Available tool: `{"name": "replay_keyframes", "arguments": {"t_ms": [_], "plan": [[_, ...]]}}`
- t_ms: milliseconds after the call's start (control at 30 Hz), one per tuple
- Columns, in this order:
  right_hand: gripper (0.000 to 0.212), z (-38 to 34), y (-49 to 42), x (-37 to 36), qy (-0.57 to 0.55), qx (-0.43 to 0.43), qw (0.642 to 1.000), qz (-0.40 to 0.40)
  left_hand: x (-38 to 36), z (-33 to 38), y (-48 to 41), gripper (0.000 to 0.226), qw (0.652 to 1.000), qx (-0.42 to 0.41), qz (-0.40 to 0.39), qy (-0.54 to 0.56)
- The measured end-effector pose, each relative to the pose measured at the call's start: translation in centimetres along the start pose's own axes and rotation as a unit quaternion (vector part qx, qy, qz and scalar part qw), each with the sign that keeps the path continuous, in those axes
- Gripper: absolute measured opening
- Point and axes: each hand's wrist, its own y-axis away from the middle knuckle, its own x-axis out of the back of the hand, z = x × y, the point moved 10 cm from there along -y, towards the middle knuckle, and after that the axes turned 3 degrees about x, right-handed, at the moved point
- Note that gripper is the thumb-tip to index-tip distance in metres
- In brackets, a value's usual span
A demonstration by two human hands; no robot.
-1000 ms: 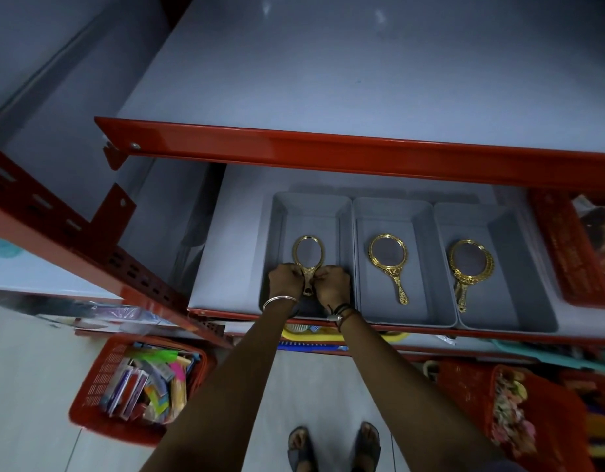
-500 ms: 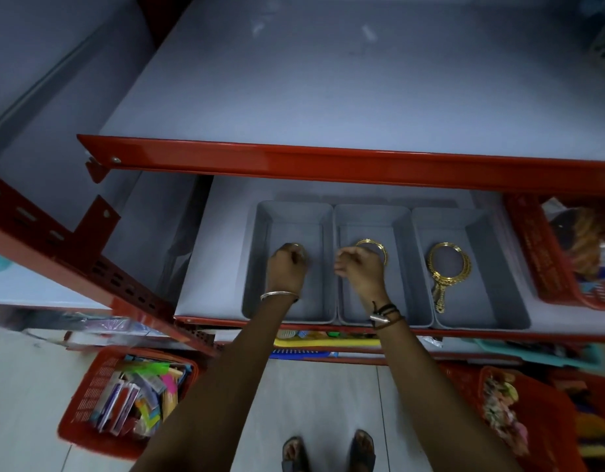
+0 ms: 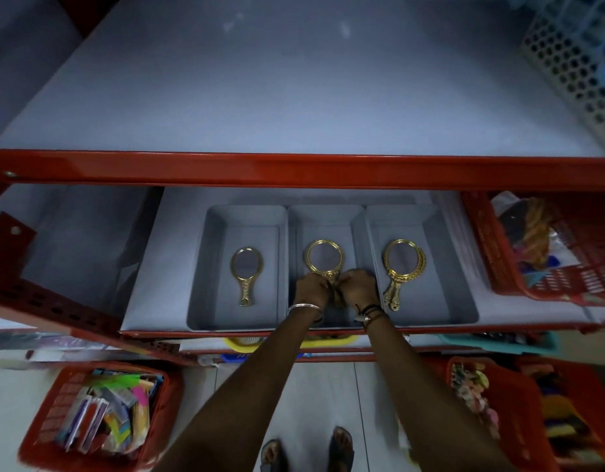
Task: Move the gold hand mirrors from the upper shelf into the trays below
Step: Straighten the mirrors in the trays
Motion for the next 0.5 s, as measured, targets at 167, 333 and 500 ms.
{"name": "replay_keyframes", "arguments": {"t_ms": [167, 333, 500], "plan": [[0.018, 0.3, 0.2, -0.3, -0.085, 0.001, 0.996, 0.034, 0.0, -0.9, -0.9, 0.026, 0.999, 0.035, 0.031, 0.023], [0.018, 1.4, 0.8, -0.9, -0.191, -0.032, 0.979, 0.062, 0.1, -1.6, -1.4, 0.022, 0.998, 0.042, 0.034, 0.023], [0.016, 1.5, 0.8, -0.7, -0.233, -0.042, 0.97, 0.063, -0.2, -1.8, -1.5, 0.019, 0.998, 0.046, 0.029, 0.044]]}}
